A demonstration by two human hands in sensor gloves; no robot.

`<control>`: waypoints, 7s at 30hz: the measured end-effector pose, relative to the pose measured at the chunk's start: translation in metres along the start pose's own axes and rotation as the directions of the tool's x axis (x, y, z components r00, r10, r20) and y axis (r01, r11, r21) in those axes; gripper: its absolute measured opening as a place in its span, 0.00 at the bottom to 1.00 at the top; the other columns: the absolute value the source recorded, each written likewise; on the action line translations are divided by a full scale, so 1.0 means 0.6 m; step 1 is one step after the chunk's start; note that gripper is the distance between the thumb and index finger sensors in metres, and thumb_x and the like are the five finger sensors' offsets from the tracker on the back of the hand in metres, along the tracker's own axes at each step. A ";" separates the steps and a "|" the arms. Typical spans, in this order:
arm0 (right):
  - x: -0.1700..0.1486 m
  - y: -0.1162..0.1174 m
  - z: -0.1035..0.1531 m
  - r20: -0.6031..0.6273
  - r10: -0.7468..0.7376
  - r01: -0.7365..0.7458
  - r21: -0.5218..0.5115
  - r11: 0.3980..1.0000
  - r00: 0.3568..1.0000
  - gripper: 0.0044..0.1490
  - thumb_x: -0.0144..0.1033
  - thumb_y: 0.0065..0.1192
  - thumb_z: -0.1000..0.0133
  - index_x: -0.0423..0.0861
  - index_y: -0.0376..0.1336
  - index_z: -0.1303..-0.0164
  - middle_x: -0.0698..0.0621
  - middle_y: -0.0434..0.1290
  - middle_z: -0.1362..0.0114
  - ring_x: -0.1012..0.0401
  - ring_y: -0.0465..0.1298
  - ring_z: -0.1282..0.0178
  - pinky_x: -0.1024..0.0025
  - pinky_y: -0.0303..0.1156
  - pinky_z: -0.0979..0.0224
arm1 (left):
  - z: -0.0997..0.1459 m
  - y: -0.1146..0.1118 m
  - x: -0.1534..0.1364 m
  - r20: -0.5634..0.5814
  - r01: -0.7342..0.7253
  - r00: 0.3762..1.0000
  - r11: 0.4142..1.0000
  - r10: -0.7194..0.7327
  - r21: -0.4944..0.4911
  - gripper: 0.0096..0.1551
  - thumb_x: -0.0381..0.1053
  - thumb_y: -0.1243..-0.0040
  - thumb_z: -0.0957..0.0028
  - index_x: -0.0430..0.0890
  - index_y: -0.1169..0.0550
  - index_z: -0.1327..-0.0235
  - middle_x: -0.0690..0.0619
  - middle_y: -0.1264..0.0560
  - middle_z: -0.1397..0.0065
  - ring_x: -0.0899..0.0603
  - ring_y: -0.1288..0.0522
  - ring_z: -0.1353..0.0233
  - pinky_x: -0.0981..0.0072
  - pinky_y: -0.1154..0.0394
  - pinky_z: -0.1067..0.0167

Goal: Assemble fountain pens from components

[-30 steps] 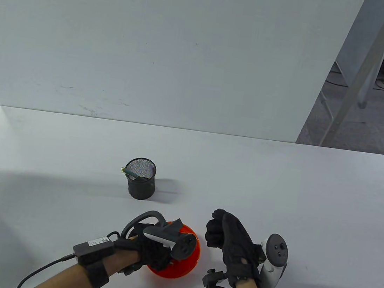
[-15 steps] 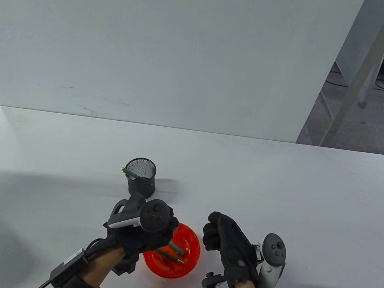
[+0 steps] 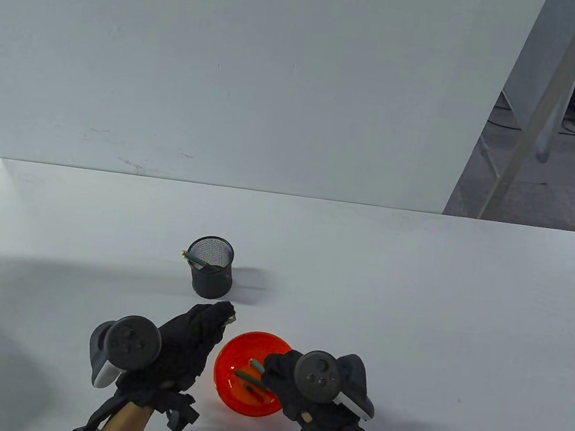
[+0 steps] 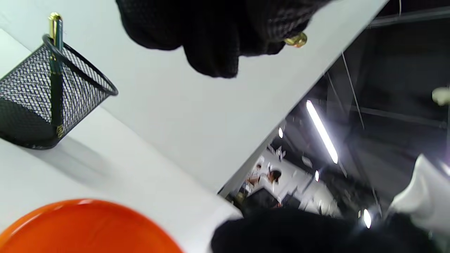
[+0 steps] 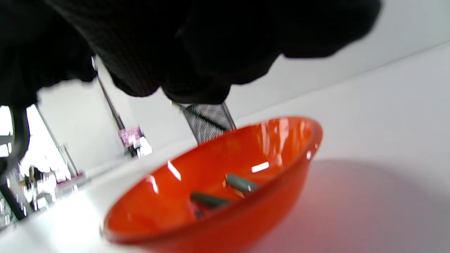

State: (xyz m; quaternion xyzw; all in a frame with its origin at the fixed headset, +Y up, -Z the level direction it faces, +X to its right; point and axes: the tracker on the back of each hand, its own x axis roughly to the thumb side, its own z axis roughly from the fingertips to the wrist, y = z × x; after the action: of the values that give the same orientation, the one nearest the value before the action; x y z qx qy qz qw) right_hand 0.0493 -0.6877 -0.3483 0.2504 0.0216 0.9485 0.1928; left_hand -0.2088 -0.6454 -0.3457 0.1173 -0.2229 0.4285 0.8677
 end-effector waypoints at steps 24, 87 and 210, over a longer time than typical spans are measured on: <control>0.066 0.080 -0.075 0.079 0.481 -0.484 0.259 0.836 0.873 0.28 0.44 0.68 0.40 0.44 0.71 0.33 0.48 0.79 0.45 0.56 0.78 0.58 0.62 0.79 0.56 | 0.006 0.004 -0.005 0.005 -0.067 0.998 0.997 0.067 0.030 0.26 0.51 0.46 0.39 0.52 0.29 0.26 0.49 0.24 0.34 0.47 0.18 0.45 0.49 0.23 0.41; 0.080 -0.029 -0.045 0.072 0.229 -0.234 0.073 0.969 0.971 0.27 0.50 0.47 0.37 0.45 0.68 0.40 0.49 0.71 0.39 0.51 0.73 0.40 0.54 0.76 0.44 | 0.009 0.010 -0.040 -0.117 -0.137 0.982 0.987 0.146 0.081 0.26 0.52 0.46 0.38 0.53 0.29 0.26 0.49 0.24 0.33 0.46 0.19 0.43 0.49 0.24 0.39; 0.056 0.078 -0.075 0.073 0.563 -0.563 0.237 0.792 0.823 0.29 0.48 0.68 0.42 0.44 0.72 0.36 0.48 0.77 0.43 0.51 0.74 0.43 0.45 0.71 0.34 | 0.012 0.018 -0.043 -0.123 -0.100 0.985 0.986 0.117 0.136 0.23 0.52 0.44 0.38 0.54 0.25 0.30 0.48 0.25 0.32 0.45 0.20 0.41 0.47 0.24 0.40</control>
State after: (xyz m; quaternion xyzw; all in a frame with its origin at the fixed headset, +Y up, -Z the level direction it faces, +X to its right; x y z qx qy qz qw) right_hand -0.0159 -0.7161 -0.3657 0.2670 0.0648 0.9526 -0.1308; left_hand -0.2333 -0.6592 -0.3520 0.1328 -0.1433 0.4956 0.8463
